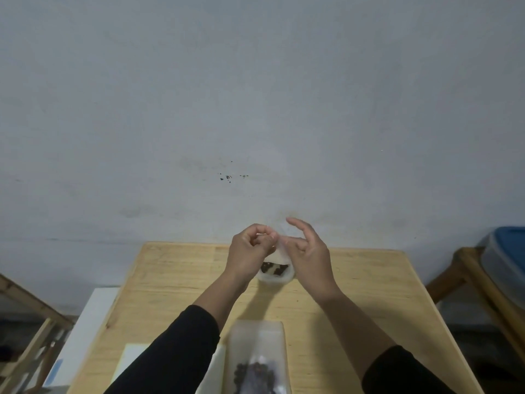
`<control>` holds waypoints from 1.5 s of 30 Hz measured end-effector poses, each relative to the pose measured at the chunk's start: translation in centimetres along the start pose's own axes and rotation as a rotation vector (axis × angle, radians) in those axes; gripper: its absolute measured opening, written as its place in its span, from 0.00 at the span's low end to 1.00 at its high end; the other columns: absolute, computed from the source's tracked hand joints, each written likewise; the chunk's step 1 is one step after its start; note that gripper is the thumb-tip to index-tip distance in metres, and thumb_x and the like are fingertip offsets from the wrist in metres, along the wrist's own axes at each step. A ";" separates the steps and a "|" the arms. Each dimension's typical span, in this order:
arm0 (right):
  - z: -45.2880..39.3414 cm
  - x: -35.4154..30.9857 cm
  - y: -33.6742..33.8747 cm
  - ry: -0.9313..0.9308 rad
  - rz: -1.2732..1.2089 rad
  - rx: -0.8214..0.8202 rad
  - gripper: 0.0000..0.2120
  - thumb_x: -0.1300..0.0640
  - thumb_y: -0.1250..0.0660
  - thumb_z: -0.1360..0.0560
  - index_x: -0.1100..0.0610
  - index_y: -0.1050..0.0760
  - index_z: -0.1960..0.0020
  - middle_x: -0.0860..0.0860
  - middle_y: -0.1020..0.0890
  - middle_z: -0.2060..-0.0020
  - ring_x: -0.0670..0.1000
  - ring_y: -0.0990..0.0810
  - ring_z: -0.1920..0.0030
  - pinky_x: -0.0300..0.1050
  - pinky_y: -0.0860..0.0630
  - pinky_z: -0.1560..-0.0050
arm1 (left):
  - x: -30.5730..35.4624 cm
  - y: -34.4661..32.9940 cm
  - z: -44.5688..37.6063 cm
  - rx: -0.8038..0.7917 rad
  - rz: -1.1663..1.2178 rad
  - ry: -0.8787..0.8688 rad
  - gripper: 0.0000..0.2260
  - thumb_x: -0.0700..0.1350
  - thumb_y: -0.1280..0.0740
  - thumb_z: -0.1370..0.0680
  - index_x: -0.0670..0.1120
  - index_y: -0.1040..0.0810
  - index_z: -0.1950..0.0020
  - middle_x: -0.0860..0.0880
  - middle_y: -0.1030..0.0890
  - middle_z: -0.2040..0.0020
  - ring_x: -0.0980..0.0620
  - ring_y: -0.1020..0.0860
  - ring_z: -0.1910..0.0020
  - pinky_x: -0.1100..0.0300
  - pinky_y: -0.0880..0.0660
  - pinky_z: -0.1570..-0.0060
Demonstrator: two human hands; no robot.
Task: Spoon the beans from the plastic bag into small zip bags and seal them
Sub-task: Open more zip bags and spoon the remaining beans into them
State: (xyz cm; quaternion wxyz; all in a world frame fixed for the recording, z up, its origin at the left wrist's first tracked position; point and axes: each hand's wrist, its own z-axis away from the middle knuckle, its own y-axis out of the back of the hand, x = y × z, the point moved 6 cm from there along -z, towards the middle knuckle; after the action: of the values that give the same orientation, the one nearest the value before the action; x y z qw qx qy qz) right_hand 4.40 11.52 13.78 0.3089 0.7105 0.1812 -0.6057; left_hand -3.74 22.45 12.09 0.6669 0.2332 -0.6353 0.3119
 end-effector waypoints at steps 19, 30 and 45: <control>-0.7 0.5 -0.7 0.101 0.325 0.014 0.06 0.63 0.34 0.26 0.56 0.20 0.51 0.49 0.16 0.62 0.43 0.18 0.60 0.32 0.22 0.58 | 1.1 -0.3 0.8 0.183 -0.401 -0.086 0.11 0.39 0.33 0.27 0.49 0.26 0.46 0.52 0.18 0.61 0.66 0.23 0.69 0.76 0.31 0.70; -0.8 1.0 -0.1 0.093 0.462 0.131 0.13 0.65 0.37 0.25 0.55 0.18 0.46 0.47 0.28 0.65 0.39 0.30 0.67 0.24 0.33 0.64 | 0.7 0.5 1.0 0.174 -0.534 -0.153 0.19 0.34 0.37 0.27 0.49 0.23 0.39 0.47 0.19 0.68 0.61 0.25 0.73 0.76 0.30 0.69; -0.5 -0.7 -2.6 0.212 0.556 -0.095 0.16 0.65 0.41 0.23 0.53 0.21 0.40 0.52 0.28 0.61 0.48 0.29 0.61 0.29 0.34 0.64 | -1.2 0.9 1.2 -0.263 -0.710 -0.345 0.52 0.50 0.24 0.37 0.54 0.56 0.24 0.58 0.49 0.26 0.64 0.50 0.27 0.74 0.47 0.34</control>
State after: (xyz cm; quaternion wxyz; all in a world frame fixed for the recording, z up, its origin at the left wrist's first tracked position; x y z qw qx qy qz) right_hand 3.04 13.84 13.91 0.4751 0.7770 0.0394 -0.4111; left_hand -5.27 22.10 10.90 0.6410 0.3994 -0.6523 -0.0648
